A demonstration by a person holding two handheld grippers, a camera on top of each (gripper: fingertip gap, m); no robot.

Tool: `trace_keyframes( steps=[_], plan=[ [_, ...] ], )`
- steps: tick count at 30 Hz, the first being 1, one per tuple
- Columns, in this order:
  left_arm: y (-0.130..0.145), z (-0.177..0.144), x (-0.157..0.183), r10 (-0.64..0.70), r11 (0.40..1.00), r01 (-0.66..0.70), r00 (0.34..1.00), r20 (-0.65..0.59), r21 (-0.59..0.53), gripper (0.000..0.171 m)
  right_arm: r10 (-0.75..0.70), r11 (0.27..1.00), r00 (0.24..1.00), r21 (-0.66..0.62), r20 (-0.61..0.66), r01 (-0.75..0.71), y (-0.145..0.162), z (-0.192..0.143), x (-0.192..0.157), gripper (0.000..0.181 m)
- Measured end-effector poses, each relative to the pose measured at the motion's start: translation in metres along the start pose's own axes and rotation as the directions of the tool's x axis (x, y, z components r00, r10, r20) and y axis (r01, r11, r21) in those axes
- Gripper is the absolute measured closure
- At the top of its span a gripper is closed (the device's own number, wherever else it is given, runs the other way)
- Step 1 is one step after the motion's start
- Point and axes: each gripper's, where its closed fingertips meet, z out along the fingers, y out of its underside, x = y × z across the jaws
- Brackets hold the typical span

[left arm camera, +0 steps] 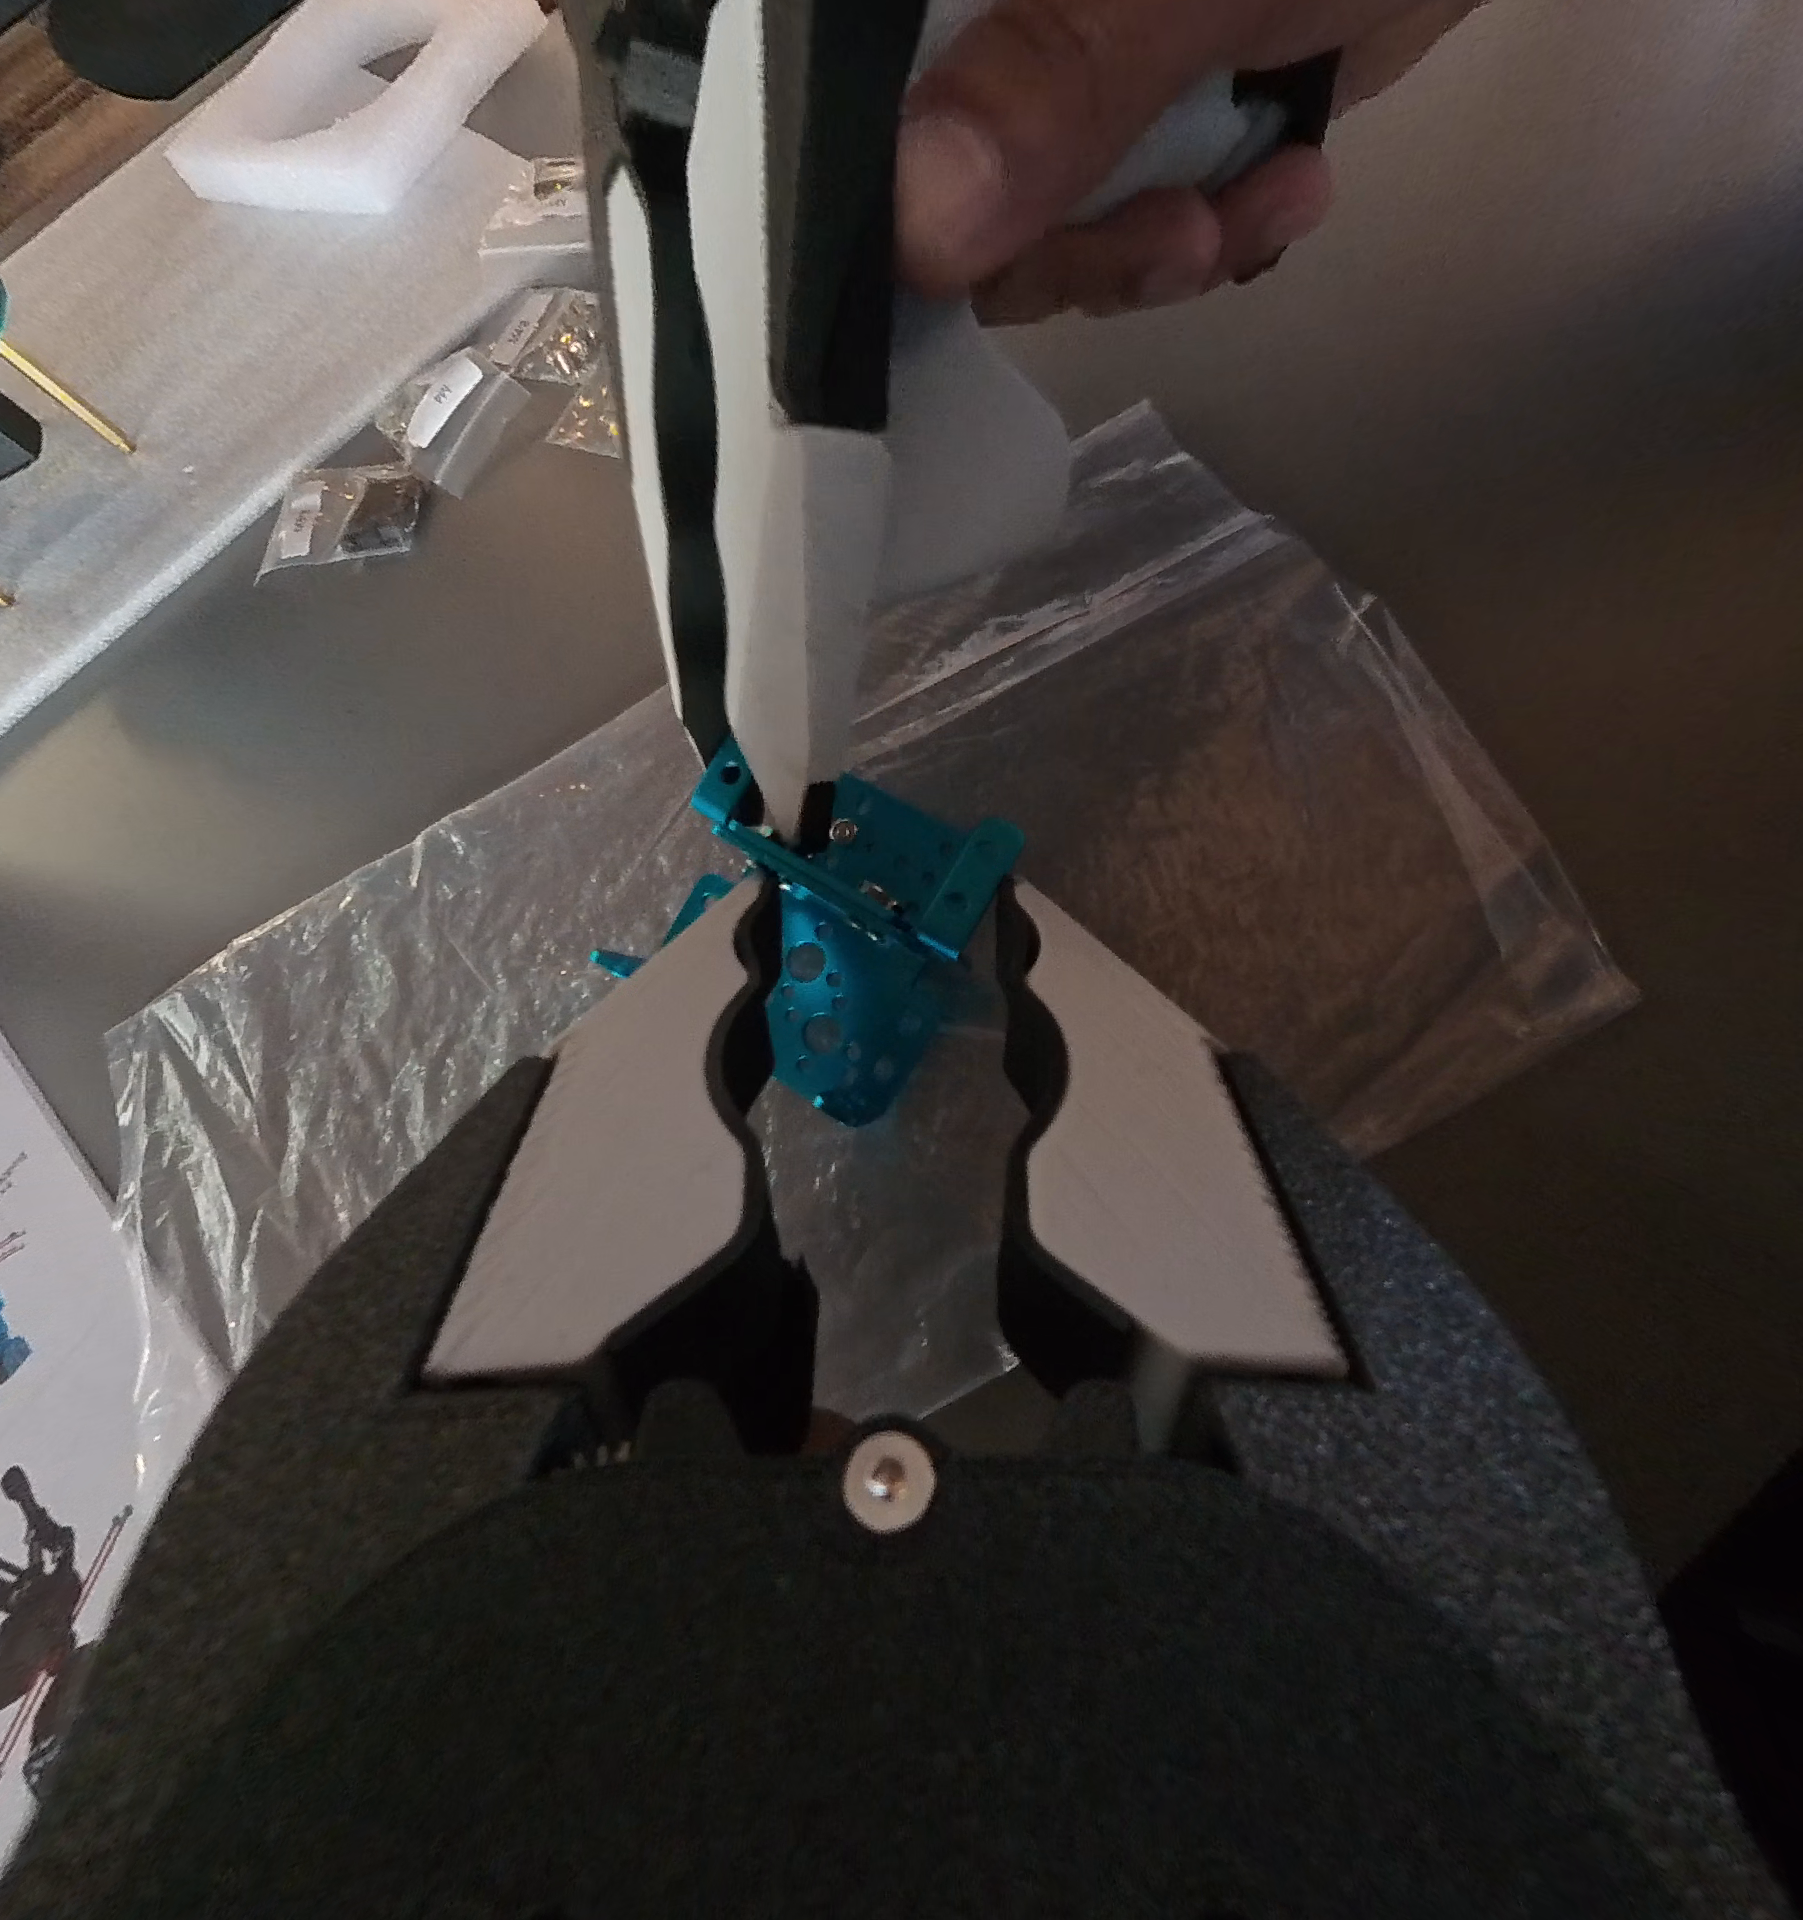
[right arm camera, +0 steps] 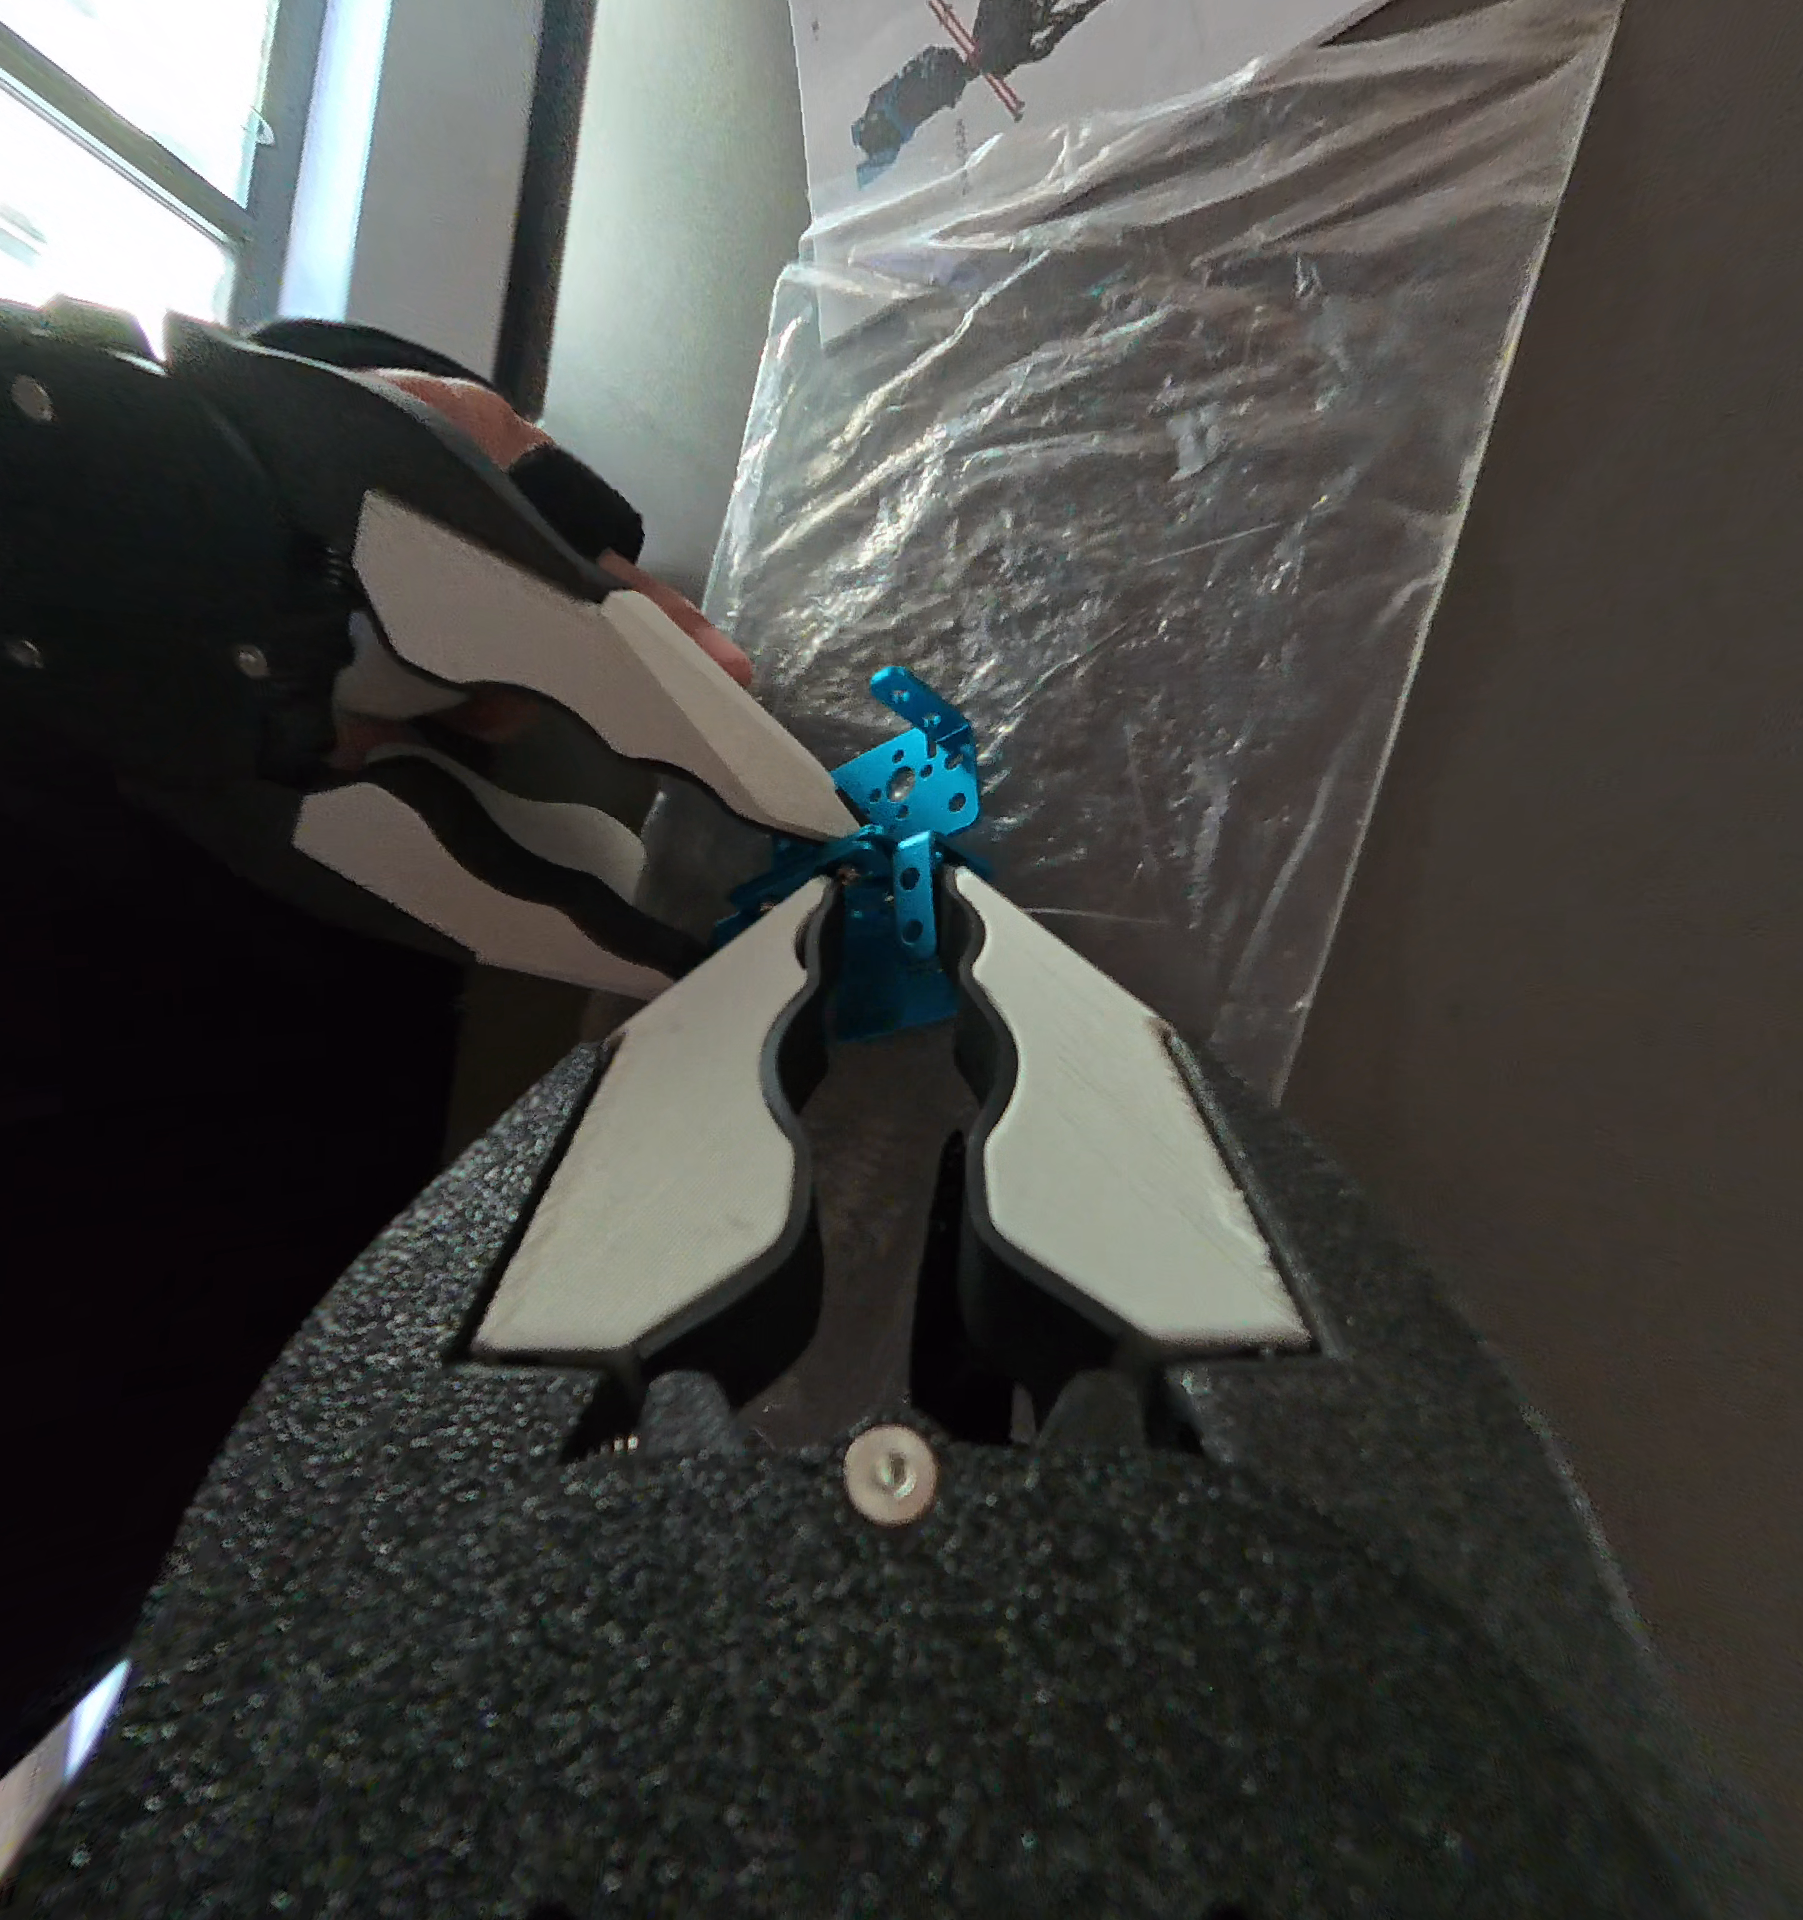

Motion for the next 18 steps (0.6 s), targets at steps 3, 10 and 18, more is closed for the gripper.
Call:
trace_keyframes(
  steps=[3,10,18],
  plan=[
    [0.0,0.0,0.0,0.001,1.0,-0.001,1.0,0.006,-0.001,0.13,0.054,0.998,0.997,0.009,0.052,-0.054,0.0,0.001,-0.001,0.164],
    [0.001,0.0,-0.002,-0.002,1.0,0.002,1.0,0.015,-0.005,0.131,0.168,0.984,0.965,0.025,0.202,-0.177,-0.001,0.002,-0.003,0.168],
    [0.002,-0.002,-0.002,-0.05,0.999,0.05,0.999,-0.017,0.003,0.129,-0.15,0.988,0.986,-0.04,-0.067,0.148,0.014,0.003,0.018,0.151]
  ],
)
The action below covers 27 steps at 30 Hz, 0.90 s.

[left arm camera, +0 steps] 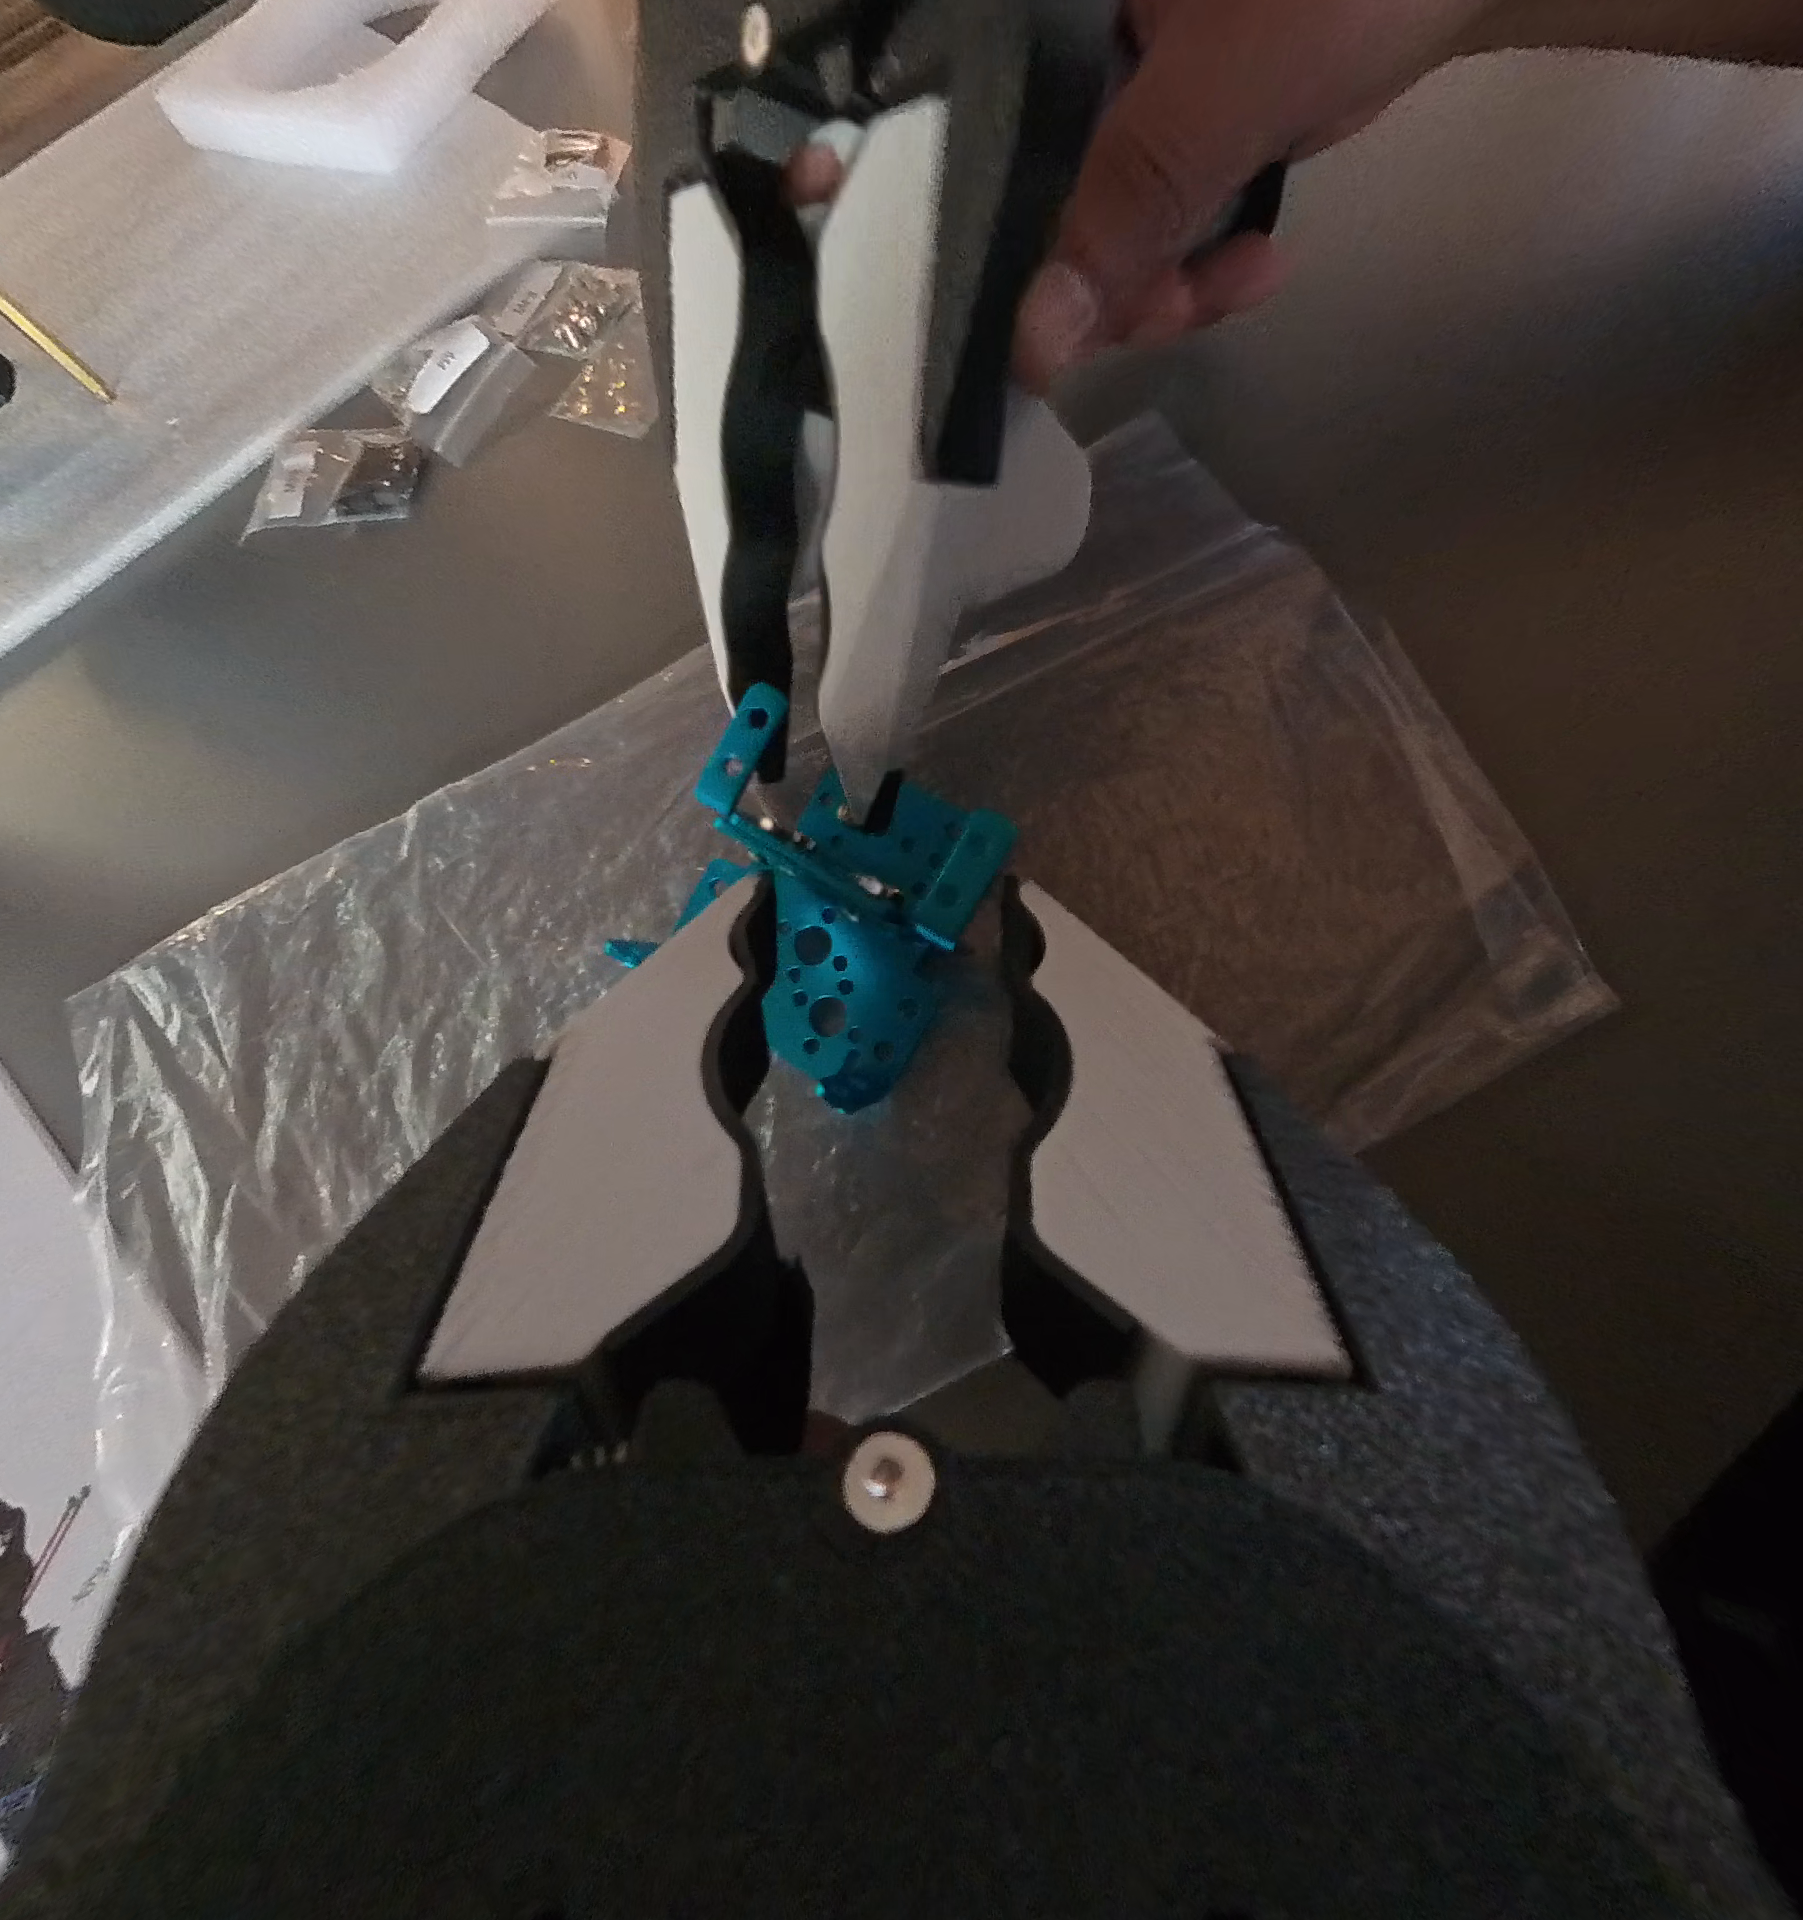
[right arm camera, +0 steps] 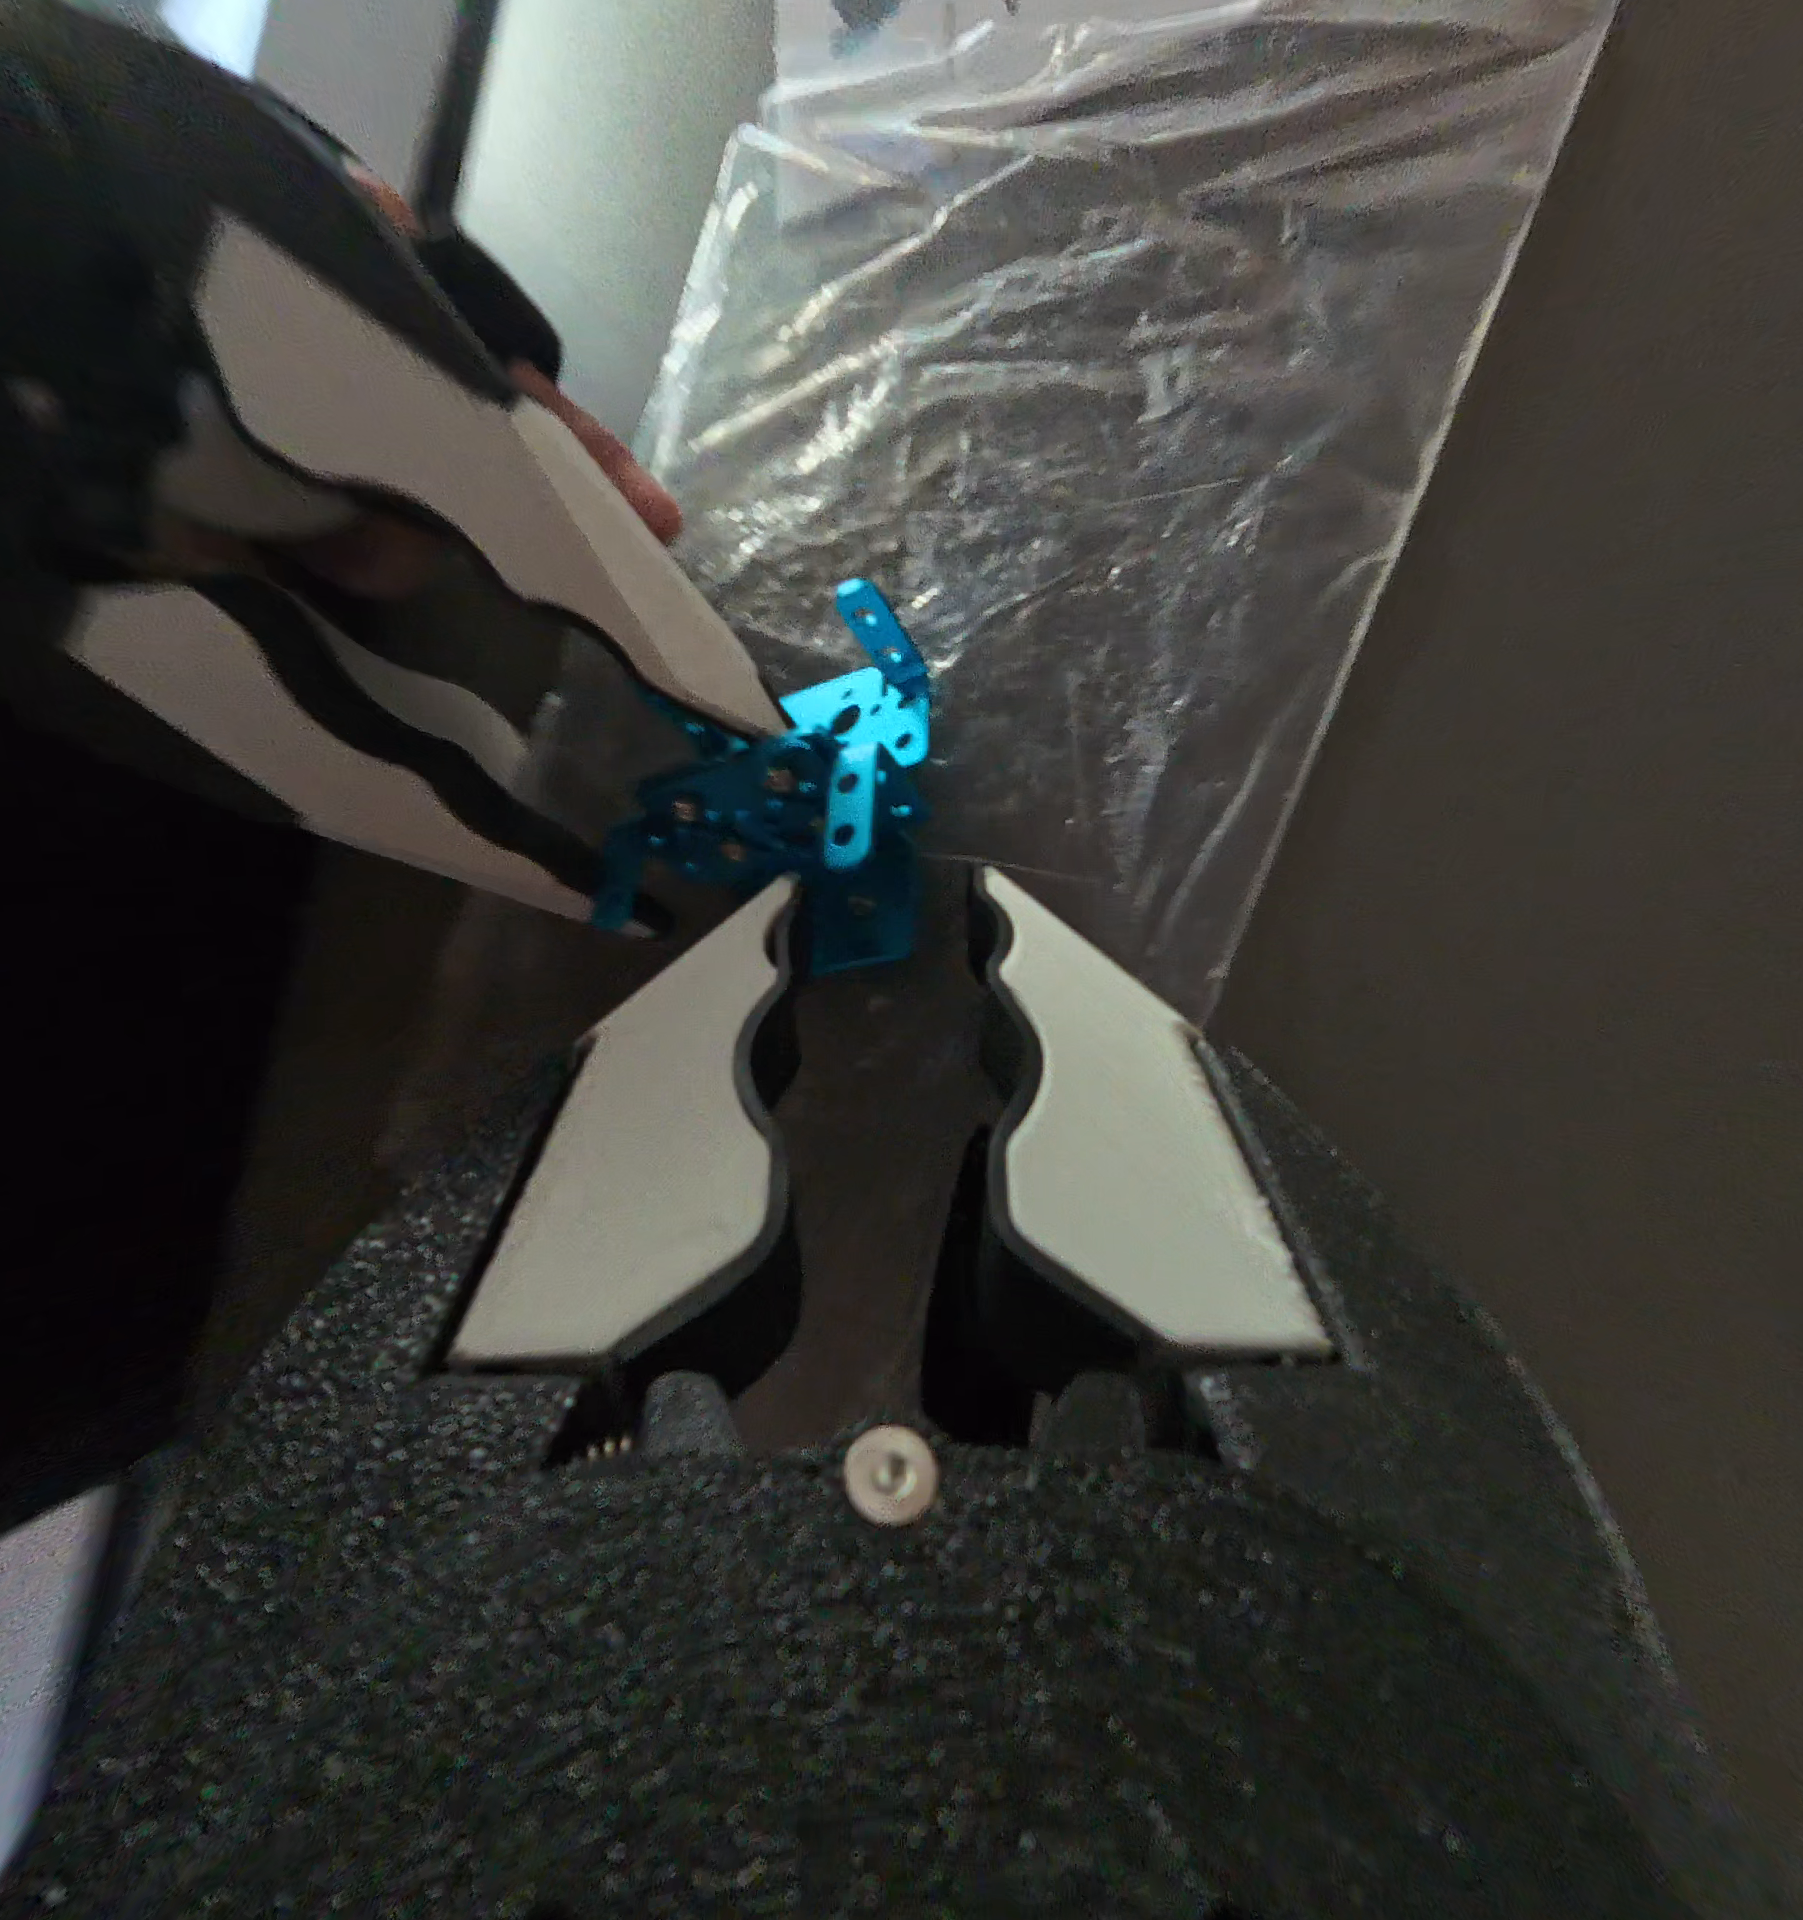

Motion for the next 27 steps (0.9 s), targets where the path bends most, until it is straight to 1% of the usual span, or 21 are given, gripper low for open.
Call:
trace_keyframes(
  steps=[2,4,8,11,14,17,18,23,27],
  plan=[
    [0.001,0.001,0.001,-0.009,1.0,0.009,1.0,-0.015,-0.009,0.125,-0.088,0.996,0.992,-0.01,-0.089,0.088,0.001,0.004,0.004,0.152],
    [0.003,0.004,0.003,-0.009,1.0,0.008,1.0,-0.029,-0.028,0.125,-0.126,0.992,0.984,0.005,-0.124,0.128,-0.002,0.008,0.003,0.152],
    [0.004,0.008,0.004,-0.005,0.999,0.003,0.999,-0.038,-0.048,0.124,-0.106,0.992,0.993,0.063,-0.06,0.109,-0.009,0.003,-0.005,0.154],
    [0.005,0.01,0.007,0.007,0.998,-0.01,0.999,-0.049,-0.06,0.123,-0.085,0.99,0.995,0.105,-0.052,0.09,-0.016,-0.002,-0.003,0.154],
    [0.004,0.012,0.006,0.013,0.998,-0.016,0.999,-0.04,-0.061,0.124,-0.111,0.99,0.991,0.082,-0.07,0.116,-0.013,0.0,-0.003,0.161],
    [0.003,0.012,0.002,-0.001,0.998,0.0,1.0,-0.019,-0.056,0.136,-0.127,0.989,0.988,0.065,-0.091,0.133,-0.012,0.0,-0.003,0.162],
    [0.003,0.012,0.001,-0.006,0.998,0.004,1.0,-0.02,-0.056,0.136,-0.122,0.99,0.989,0.065,-0.088,0.128,-0.012,0.0,-0.003,0.162],
    [0.003,0.012,0.002,0.001,0.998,-0.002,1.0,-0.018,-0.056,0.136,-0.052,0.995,0.998,0.084,-0.024,0.054,-0.013,-0.001,-0.004,0.164],
    [0.002,0.011,0.007,0.002,0.999,-0.004,0.999,-0.036,-0.052,0.136,-0.071,0.996,0.997,0.057,0.001,0.071,-0.008,-0.003,-0.008,0.16]
  ],
)
